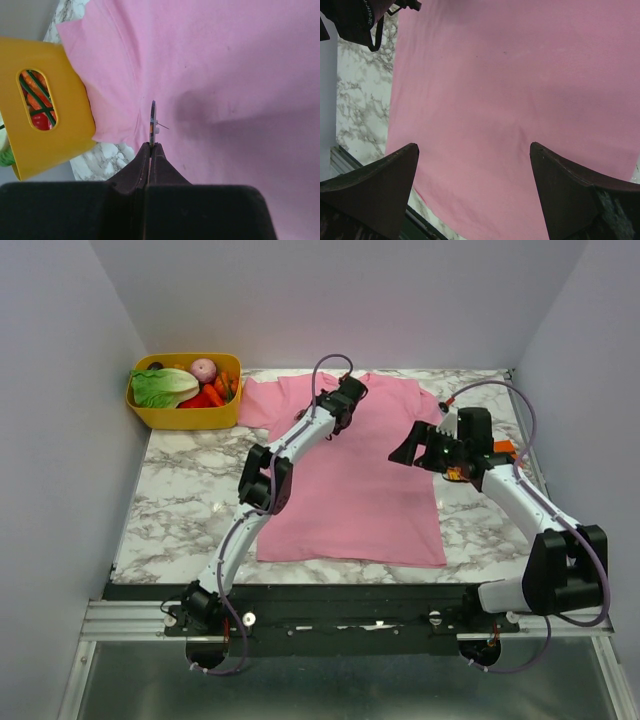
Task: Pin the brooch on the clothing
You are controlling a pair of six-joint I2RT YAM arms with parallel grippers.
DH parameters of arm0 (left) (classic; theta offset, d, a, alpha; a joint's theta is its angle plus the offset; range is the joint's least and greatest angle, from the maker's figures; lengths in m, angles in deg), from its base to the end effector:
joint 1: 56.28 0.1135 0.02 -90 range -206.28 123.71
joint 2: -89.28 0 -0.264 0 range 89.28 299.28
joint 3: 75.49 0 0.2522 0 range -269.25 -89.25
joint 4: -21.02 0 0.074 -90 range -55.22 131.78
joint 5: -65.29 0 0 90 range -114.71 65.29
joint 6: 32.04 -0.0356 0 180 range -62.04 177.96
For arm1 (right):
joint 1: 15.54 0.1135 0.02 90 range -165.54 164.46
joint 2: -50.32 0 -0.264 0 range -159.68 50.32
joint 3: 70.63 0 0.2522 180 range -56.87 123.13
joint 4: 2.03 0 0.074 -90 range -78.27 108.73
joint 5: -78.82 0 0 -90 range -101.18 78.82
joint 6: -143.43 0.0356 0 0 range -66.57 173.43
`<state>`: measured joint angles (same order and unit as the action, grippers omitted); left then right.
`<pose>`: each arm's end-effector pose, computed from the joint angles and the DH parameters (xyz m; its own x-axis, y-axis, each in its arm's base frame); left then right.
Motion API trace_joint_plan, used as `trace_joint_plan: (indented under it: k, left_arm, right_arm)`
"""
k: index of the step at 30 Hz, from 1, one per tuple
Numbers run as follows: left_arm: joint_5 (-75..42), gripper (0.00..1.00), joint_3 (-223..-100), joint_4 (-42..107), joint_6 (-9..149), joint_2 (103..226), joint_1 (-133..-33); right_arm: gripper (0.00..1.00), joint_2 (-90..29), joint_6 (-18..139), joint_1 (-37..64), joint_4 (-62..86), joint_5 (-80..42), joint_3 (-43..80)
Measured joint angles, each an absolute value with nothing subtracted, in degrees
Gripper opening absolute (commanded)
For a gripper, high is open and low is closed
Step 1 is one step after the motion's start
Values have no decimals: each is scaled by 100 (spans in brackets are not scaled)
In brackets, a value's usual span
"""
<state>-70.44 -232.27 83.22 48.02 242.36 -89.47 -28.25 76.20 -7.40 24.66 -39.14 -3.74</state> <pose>0.4815 -0.2845 0.1650 -0.6909 0.5959 -0.4093 0.1912 0.6966 0.6916 0.2920 0.0586 0.2558 -0.7558 0.2372 -0.6103 -0.2130 0.7923 0.5718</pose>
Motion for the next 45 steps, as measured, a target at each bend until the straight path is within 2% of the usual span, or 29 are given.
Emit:
trace_joint_plan:
  k: [7, 11, 15, 19, 20, 22, 25, 26, 30, 33, 39, 45]
  left_arm:
    - [-7106, 0, -23468, 7981, 4621, 24496, -8875]
    - [-7110, 0, -23472, 7935, 4759, 24505, -8875]
    - [-6896, 0, -22943, 7850, 5093, 24175, -8845]
    - [-6266, 0, -22056, 7802, 5543, 23370, -8707]
    - [-6056, 0, -21702, 7702, 5670, 23014, -8639]
    - [-5774, 0, -21170, 7577, 5849, 22428, -8550]
    - [-5333, 0, -20475, 7302, 6157, 21447, -8390]
    - [-5180, 0, -20279, 7188, 6293, 21086, -8327]
    - [-4491, 0, -19603, 6832, 6737, 20068, -8091]
    - [-4065, 0, -19085, 6668, 6992, 19532, -7927]
    - [-3407, 0, -17866, 6414, 7419, 18745, -7686]
    - [-2996, 0, -17236, 6294, 7694, 18341, -7664]
  right_arm:
    - [100, -3015, 7613, -740, 2464, -3919, -350]
    - [93, -3109, 7582, -740, 2468, -3919, -350]
    - [92, -3170, 7427, -561, 2610, -3783, -186]
    - [84, -3238, 7231, 182, 2857, -3331, 135]
    - [76, -3264, 7185, 407, 2901, -3217, 201]
    - [70, -3336, 7130, 834, 2960, -3003, 284]
    - [52, -3548, 7078, 1406, 3019, -2692, 321]
    - [39, -3655, 7056, 1594, 3054, -2574, 323]
    - [18, -4221, 7051, 2184, 3192, -2181, 343]
    - [11, -4610, 7106, 2525, 3270, -1873, 354]
    - [9, -5039, 7163, 3037, 3421, -1335, 463]
    - [6, -5264, 7252, 3465, 3616, -852, 670]
